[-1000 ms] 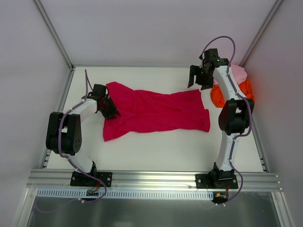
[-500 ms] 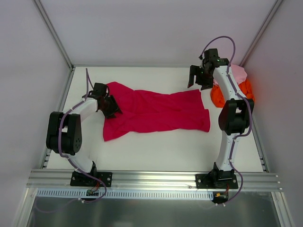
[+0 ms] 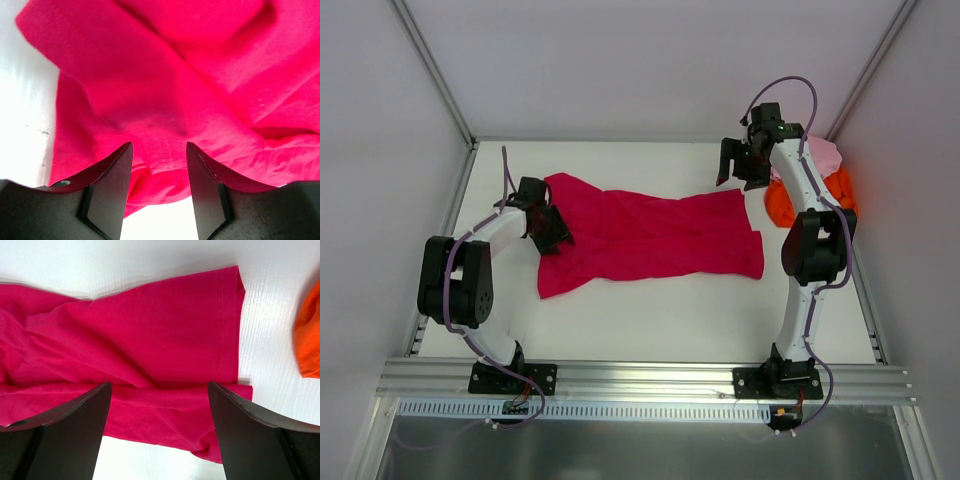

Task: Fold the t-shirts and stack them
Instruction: Fold the flattened tshirt in 1/3 of the way

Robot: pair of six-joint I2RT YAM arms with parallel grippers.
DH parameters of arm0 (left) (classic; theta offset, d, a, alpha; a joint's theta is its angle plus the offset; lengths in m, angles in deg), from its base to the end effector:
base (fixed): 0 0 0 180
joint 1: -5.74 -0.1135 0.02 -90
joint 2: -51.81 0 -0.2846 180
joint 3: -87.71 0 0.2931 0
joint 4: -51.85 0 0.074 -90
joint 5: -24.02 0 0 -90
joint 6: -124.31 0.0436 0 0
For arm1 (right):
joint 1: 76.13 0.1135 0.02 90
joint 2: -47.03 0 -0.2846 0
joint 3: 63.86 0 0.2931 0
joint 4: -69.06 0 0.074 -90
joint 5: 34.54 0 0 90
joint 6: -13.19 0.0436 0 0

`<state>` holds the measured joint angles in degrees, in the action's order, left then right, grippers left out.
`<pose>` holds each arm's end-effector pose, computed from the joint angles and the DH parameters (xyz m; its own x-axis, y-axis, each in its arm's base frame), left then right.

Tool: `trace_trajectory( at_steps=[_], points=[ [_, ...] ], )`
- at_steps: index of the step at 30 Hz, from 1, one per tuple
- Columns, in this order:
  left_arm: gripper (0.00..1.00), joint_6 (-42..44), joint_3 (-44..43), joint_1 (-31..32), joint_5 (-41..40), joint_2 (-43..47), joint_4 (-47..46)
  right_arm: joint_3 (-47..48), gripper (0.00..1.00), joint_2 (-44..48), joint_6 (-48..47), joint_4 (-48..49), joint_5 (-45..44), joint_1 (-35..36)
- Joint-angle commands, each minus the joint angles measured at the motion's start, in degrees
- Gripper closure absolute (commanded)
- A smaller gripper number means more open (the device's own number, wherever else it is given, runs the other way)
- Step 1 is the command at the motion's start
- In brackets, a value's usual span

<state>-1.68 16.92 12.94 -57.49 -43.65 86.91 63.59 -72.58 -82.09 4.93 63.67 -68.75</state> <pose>0.3687 -0.0531 0.1733 -0.8095 -0.4836 -0.3329 -0.3435 0.8500 -0.3994 0.5109 0.0725 0.3035 -0.8025 -0.1958 -0.5636 -0.2808 0.9574 0.0672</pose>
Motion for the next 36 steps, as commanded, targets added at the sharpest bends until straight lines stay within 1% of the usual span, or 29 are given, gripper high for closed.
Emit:
trace_trajectory(
  at_steps=[1,4,5,7,11,18,25,30,34,36],
  points=[
    [0.52,0.39,0.80,0.53,-2.60,0.71,1.89,0.21,0.17,3.60,-0.87,-0.86,0.05,0.18],
    [0.52,-0.22,2.02,0.71,-4.27,1.77,2.68,0.03,0.18,3.60,-0.87,-0.68,0.05,0.09],
    [0.50,-0.14,2.98,0.62,-4.45,1.77,2.51,-0.06,0.17,3.68,-0.87,-0.68,0.05,0.18],
    [0.49,0.04,3.61,0.71,-4.10,1.24,1.28,0.12,0.17,3.60,-0.87,-0.60,0.32,0.09],
    [0.49,0.39,2.91,0.71,-3.75,-1.30,0.66,0.12,0.17,3.77,-0.96,-0.68,0.41,0.09],
    [0.50,1.62,2.82,0.71,-1.73,-1.84,-2.59,-0.76,0.17,4.39,-1.05,-0.33,0.84,0.18],
    [0.51,1.89,-0.08,0.71,-1.20,-3.50,-3.20,-0.94,0.17,4.56,-0.96,-0.07,1.20,0.27],
    [0.51,1.71,-0.61,1.23,0.30,-0.88,-4.61,-1.02,0.17,4.83,-1.22,-0.24,1.11,0.36],
    [0.51,1.89,-1.92,1.59,0.47,-1.04,-3.65,-1.29,0.17,4.83,-1.05,-0.07,1.28,0.36],
    [0.51,1.28,-1.67,1.76,0.91,0.53,-3.56,-1.29,0.17,4.91,-1.14,-0.16,1.20,0.36]
  ],
)
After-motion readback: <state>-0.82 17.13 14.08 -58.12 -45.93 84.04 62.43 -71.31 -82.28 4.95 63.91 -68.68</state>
